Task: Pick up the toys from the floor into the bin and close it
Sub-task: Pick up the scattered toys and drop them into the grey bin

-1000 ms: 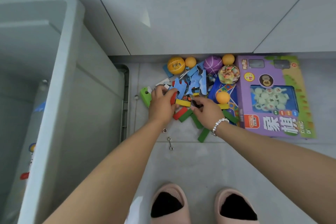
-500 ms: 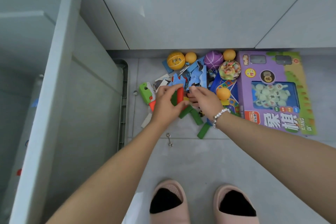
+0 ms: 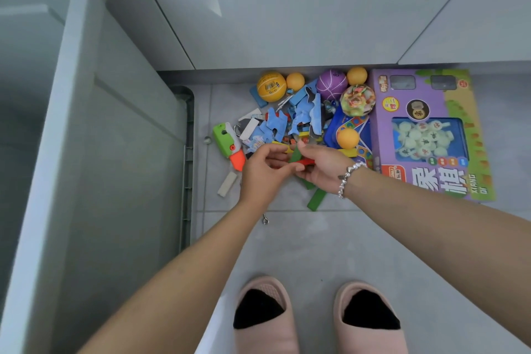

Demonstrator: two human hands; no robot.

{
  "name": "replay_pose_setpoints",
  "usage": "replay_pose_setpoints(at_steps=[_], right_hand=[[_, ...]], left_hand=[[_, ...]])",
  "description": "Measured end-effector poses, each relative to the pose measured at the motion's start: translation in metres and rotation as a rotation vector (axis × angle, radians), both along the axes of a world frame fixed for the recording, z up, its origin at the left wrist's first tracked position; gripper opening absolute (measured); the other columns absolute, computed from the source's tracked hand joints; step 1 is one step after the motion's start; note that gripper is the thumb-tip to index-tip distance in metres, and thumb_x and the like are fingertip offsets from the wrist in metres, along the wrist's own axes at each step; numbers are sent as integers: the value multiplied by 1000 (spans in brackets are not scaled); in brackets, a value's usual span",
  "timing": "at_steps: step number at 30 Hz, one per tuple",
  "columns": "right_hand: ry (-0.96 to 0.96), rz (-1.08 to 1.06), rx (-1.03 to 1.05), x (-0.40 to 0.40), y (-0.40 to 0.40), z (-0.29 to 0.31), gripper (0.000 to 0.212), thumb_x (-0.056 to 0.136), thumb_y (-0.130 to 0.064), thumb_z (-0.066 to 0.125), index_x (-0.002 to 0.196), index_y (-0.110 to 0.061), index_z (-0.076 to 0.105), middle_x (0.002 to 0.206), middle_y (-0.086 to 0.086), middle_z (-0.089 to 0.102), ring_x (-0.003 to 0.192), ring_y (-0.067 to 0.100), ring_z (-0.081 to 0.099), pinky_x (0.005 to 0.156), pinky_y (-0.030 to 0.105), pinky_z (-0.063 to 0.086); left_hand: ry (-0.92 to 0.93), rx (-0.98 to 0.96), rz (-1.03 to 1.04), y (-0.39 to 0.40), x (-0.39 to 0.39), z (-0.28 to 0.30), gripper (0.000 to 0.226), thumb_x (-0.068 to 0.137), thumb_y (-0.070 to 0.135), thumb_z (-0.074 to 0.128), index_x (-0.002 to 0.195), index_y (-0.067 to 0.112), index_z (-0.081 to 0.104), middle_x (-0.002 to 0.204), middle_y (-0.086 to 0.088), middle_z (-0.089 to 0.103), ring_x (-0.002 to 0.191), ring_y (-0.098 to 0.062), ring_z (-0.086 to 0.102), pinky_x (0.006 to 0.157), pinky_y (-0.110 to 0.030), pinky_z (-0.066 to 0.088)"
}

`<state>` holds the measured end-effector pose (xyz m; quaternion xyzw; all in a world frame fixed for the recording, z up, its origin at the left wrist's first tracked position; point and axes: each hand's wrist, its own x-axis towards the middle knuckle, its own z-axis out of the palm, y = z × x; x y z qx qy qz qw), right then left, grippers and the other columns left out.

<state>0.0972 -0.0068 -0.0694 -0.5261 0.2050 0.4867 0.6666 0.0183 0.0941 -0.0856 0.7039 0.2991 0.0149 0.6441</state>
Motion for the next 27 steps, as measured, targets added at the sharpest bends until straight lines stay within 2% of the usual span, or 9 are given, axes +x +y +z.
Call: replay_pose_setpoints(at_steps=[4, 7, 10, 14, 16, 20, 22, 25, 27], right_hand=[[-60, -2, -109, 4, -2, -5, 15, 95, -7, 46, 108, -8, 54, 83, 4, 56, 74, 11, 52, 61, 21, 44], [-76, 30, -130, 3, -3, -6, 10, 95, -8, 47, 95, -8, 57, 79, 5, 57, 73, 13, 54, 63, 21, 44], [-47, 32, -161, 2, -6, -7, 10, 95, -10, 48, 88, -9, 56, 79, 5, 58, 73, 13, 55, 66, 22, 42], [-3, 83, -190, 1, -9, -5, 22, 96, -15, 48, 111, -3, 57, 78, 4, 57, 69, 11, 53, 64, 21, 44], [14, 99, -202, 1, -8, -2, 30, 96, -17, 47, 121, -1, 53, 75, 3, 55, 65, 9, 51, 47, 16, 42], [36, 100, -193, 0, -8, -1, 34, 95, -20, 49, 124, -2, 50, 67, 3, 50, 57, 8, 47, 35, 13, 27], [26, 108, -194, -1, -8, -1, 29, 94, -21, 51, 118, -5, 52, 66, 3, 50, 56, 7, 47, 35, 13, 27], [9, 133, -195, -2, -8, -1, 24, 94, -21, 51, 112, -5, 52, 66, 4, 49, 56, 8, 46, 35, 13, 27], [-8, 152, -205, -3, -8, -1, 26, 95, -20, 50, 115, -4, 52, 67, 4, 49, 55, 8, 45, 36, 14, 28]], left_hand=[[1, -17, 114, 6, 0, -1, 7, 84, 19, 69, 81, 18, 62, 76, 1, 66, 70, -14, 63, 61, -27, 53], [72, 178, 203, 18, -7, -12, 12, 85, 26, 67, 80, 16, 64, 72, 7, 62, 69, -14, 59, 66, -25, 49], [160, 158, 230, 27, -19, -23, 8, 86, 23, 67, 84, 16, 66, 69, 4, 62, 55, -14, 59, 57, -28, 49], [209, 211, 121, 28, -28, -29, 18, 86, 17, 67, 103, 13, 70, 77, 2, 63, 50, -11, 58, 49, -17, 46], [198, 244, 69, 28, -26, -29, 23, 86, 14, 67, 108, 14, 68, 83, -1, 62, 60, -19, 59, 45, -11, 43], [197, 391, -109, 32, -20, -32, 32, 83, 24, 69, 115, 22, 67, 93, -6, 61, 77, -27, 61, 67, -35, 55], [221, 475, -178, 33, -16, -32, 35, 82, 25, 70, 117, 23, 66, 98, -7, 61, 85, -24, 59, 74, -33, 51], [258, 537, -209, 35, -13, -31, 29, 80, 25, 71, 109, 23, 69, 96, -3, 62, 83, -20, 58, 73, -30, 47], [249, 447, -150, 35, -12, -31, 19, 77, 21, 74, 96, 19, 70, 87, -1, 62, 71, -22, 58, 64, -32, 51]])
